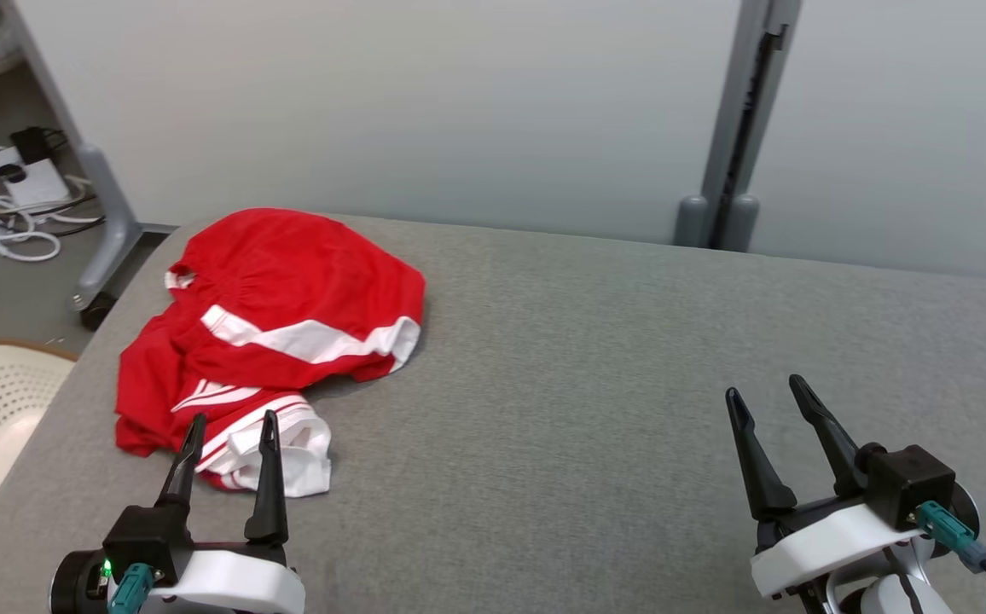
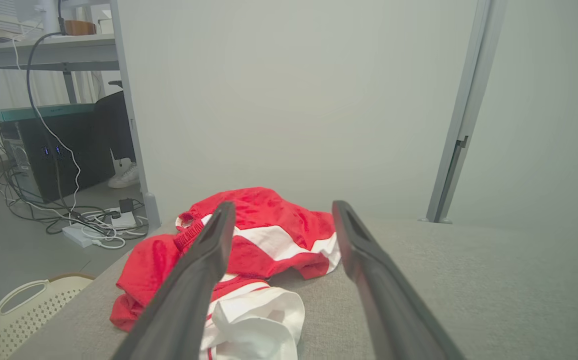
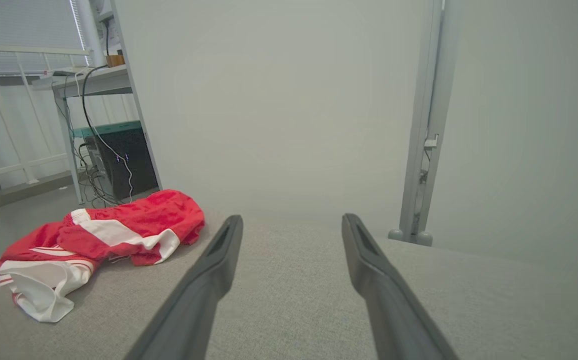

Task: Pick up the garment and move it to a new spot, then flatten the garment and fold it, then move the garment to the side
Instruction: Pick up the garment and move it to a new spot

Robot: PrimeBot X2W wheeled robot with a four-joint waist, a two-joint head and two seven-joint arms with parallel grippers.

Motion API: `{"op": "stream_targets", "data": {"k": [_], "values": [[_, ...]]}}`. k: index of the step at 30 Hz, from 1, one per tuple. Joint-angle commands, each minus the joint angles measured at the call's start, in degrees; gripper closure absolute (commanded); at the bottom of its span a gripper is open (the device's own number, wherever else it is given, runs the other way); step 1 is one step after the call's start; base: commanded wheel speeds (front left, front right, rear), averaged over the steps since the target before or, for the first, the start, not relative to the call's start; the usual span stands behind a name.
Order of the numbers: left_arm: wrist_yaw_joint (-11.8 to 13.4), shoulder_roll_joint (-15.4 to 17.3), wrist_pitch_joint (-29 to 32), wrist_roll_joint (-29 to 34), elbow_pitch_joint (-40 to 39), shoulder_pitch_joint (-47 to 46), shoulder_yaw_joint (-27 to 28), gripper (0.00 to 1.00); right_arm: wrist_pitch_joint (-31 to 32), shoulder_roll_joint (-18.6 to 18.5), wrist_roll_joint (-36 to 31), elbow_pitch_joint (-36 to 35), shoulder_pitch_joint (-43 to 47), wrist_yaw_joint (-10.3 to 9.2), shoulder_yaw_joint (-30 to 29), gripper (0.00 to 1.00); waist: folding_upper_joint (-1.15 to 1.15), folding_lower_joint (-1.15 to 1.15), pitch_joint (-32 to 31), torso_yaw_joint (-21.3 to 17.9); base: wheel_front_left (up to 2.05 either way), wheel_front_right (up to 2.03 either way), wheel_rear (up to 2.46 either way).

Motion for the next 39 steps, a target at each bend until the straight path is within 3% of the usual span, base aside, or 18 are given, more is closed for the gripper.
{"op": "stream_targets", "data": {"k": [1,19,28,39], "values": [[0.21,0.54,-0.08,-0.15,0.26,0.14,0.40,0.00,-0.32,-0.19,0.41,0.23,0.75,0.13,0.18,0.00,0.00,0.00,-0.35,2.47,0.00,0.00,0.00],[1.07,1.76,0.08,-0.99,1.10,0.96,1.04,0.00,-0.32,0.32,1.68,0.74,0.18,0.13,2.77,0.00,0.00,0.00,-0.66,12.48,0.00,0.00,0.00],[0.74,2.11,0.91,-3.28,-1.69,1.61,1.91,0.00,-0.31,0.36,2.30,0.79,-0.07,0.13,3.22,0.00,0.00,0.00,-0.26,10.81,0.00,0.00,0.00],[-2.33,5.99,10.66,-5.88,-5.50,-6.32,1.49,0.00,-0.32,-0.16,3.07,0.74,-1.43,0.13,3.85,0.00,0.00,0.00,2.10,5.11,0.00,0.00,0.00]]}}
